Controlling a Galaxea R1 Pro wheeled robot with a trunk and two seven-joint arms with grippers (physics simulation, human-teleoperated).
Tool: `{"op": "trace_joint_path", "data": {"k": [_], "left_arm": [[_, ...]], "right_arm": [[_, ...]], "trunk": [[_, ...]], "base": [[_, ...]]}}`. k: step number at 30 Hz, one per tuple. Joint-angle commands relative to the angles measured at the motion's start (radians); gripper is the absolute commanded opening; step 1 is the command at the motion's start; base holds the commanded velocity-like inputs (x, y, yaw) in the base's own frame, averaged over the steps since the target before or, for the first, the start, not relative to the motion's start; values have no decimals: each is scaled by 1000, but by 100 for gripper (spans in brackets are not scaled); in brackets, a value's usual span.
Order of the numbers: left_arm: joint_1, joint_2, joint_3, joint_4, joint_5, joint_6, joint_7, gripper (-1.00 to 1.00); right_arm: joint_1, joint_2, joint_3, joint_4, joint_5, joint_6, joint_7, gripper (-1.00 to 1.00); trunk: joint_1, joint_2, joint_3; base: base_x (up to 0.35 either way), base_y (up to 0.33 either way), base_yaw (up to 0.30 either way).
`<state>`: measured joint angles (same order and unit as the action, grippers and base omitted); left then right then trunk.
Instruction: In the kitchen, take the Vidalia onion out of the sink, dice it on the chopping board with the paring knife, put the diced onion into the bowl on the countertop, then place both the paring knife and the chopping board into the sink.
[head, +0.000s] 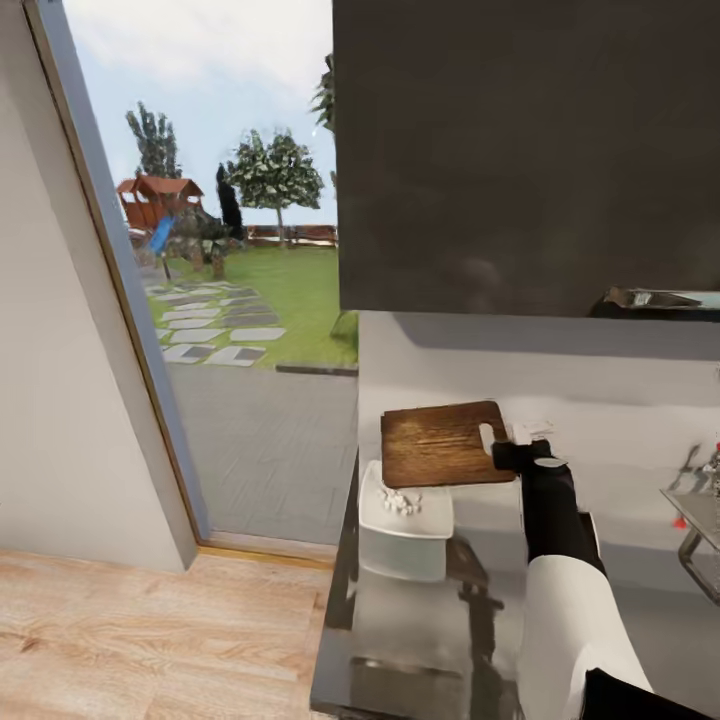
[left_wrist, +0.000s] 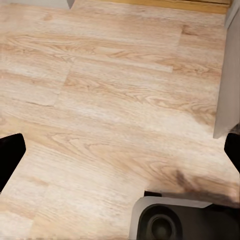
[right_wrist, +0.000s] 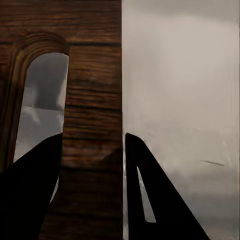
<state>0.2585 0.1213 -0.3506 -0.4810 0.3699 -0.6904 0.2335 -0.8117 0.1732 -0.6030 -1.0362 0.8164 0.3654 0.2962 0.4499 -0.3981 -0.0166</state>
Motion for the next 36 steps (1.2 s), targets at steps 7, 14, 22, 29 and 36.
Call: {"op": "trace_joint_path", "data": {"k": [7,14,22,29,36], "left_arm": [[0,1,-8,-2,4,-1,8,100],[0,1,-8,-2,4,-1,8,100],[0,1,-8,-1,4,-1,7,100],[0,1,-8,0,4,-1,7,100],[0,1,-8,5,4,-1,7,100]], "right_arm": [[-1,1,-37,10,-15,-1,59,-100],[-1,1,-40,34,-16,1,58,-100],[-1,1,-51,48,-16,7,31,-100],[-1,1,-101,89,-17,6,4,-100],[-1,1,-101,93,-17,6,3,-100]], "trunk": [[0,-2,-2],[0,-2,-2],[0,-2,-2],[0,-2,4],[0,-2,5]], "base": [[-253,-39,0],[-254,-118,0],[-254,-210,-1],[-249,-238,-143],[-231,-251,-32]]}}
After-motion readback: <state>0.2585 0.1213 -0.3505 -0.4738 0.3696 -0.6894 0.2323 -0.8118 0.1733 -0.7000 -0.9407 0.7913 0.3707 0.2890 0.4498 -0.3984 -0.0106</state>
